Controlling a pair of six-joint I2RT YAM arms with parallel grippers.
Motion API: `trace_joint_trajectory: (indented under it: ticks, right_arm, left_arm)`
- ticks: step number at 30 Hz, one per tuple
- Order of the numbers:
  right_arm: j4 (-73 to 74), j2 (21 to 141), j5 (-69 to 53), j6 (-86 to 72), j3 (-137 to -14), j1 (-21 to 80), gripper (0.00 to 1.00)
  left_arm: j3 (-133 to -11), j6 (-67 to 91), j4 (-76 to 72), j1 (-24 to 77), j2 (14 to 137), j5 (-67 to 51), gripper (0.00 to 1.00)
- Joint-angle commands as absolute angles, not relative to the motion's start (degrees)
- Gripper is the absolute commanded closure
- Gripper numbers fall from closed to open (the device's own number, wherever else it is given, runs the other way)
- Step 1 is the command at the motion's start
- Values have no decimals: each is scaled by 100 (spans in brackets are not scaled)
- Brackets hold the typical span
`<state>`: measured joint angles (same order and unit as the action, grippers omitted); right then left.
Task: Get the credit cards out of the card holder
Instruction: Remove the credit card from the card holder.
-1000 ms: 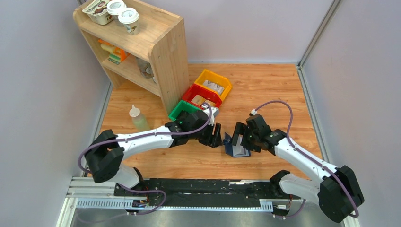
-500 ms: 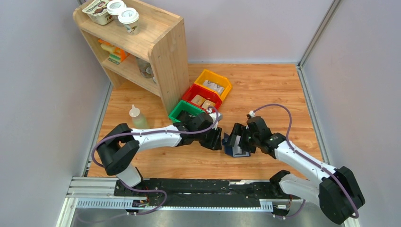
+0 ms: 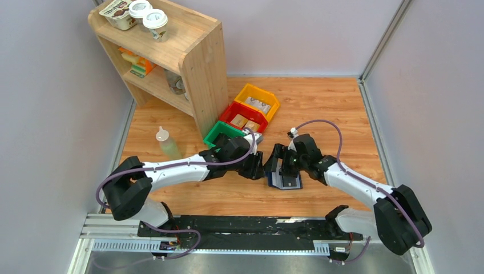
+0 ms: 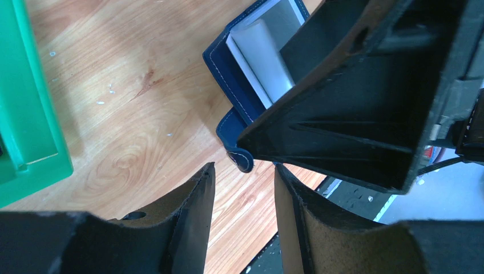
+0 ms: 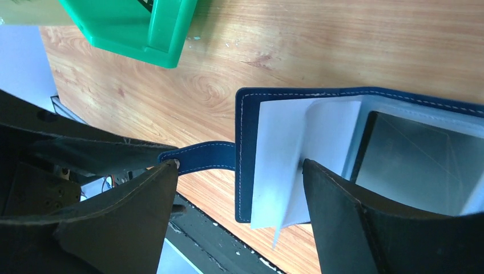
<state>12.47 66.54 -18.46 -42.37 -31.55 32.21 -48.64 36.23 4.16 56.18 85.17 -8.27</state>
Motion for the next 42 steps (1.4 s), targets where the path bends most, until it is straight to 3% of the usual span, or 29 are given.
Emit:
trace_joint_trajectory:
  ticks: [1, 8, 13, 17, 26, 42]
  right_arm:
    - [493, 6960, -2258, -4131, -3384, 3252, 18]
    - [176, 7593, -2461, -4078, -3401, 3252, 18]
    - [114, 7918, -2277, -4139, -3322, 3252, 28]
    - [53, 8050, -2189, -4245, -3173, 3252, 46]
    - [-237, 8341, -2048, -4359, -3111, 3243, 98]
    - [-720, 8139, -1485, -4816, -2417, 3252, 100]
  left_arm:
    - [-4702, 3726, 185, 5616, 8192, -642, 50]
    - [-4491, 3806, 150, 5546, 7999, -589, 50]
    - [-4351, 3841, 35, 5537, 7787, -492, 50]
    - [-4351, 3929, -201, 5528, 7787, -536, 50]
    - [-4772, 4104, -588, 5520, 8314, -729, 52]
    - [-5229, 4403, -949, 5344, 9851, -747, 64]
